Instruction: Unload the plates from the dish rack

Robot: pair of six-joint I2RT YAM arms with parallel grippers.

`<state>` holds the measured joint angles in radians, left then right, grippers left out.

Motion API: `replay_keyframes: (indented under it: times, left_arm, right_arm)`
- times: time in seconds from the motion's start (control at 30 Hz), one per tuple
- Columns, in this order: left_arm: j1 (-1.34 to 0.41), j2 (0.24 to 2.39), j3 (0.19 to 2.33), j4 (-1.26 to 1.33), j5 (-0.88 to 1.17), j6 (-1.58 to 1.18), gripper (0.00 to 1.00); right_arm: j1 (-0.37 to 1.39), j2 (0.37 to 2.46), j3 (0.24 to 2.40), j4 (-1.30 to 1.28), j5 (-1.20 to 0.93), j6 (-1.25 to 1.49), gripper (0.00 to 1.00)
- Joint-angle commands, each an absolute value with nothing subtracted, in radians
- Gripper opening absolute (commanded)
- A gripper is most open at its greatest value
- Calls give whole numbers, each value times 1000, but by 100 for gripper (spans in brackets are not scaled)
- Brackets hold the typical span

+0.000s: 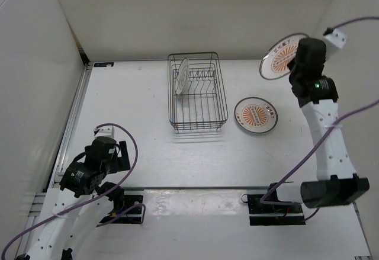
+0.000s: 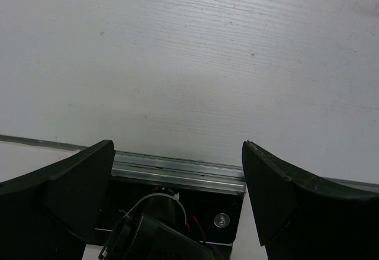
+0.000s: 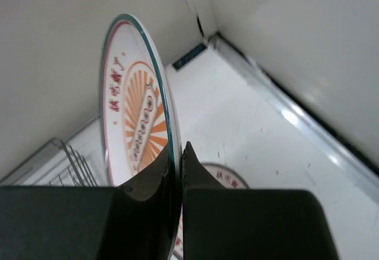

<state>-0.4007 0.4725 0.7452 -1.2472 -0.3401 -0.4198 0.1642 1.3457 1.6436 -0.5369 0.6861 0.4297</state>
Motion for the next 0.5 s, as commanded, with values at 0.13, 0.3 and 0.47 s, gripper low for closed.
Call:
replay_keyframes:
  times: [0.13, 0.3, 0.47]
  left_arm:
    - [-411, 465, 758, -1256, -377, -443, 100]
    - [-410, 476, 756, -1253, -377, -440, 100]
    - [-410, 472, 756, -1255, -377, -440, 100]
  right_arm:
    - [-29, 1232, 1149, -469, 201, 738, 0]
    - [-87, 1195, 910, -270, 81, 772, 0]
    - [-117, 1212, 816, -163, 9, 775, 0]
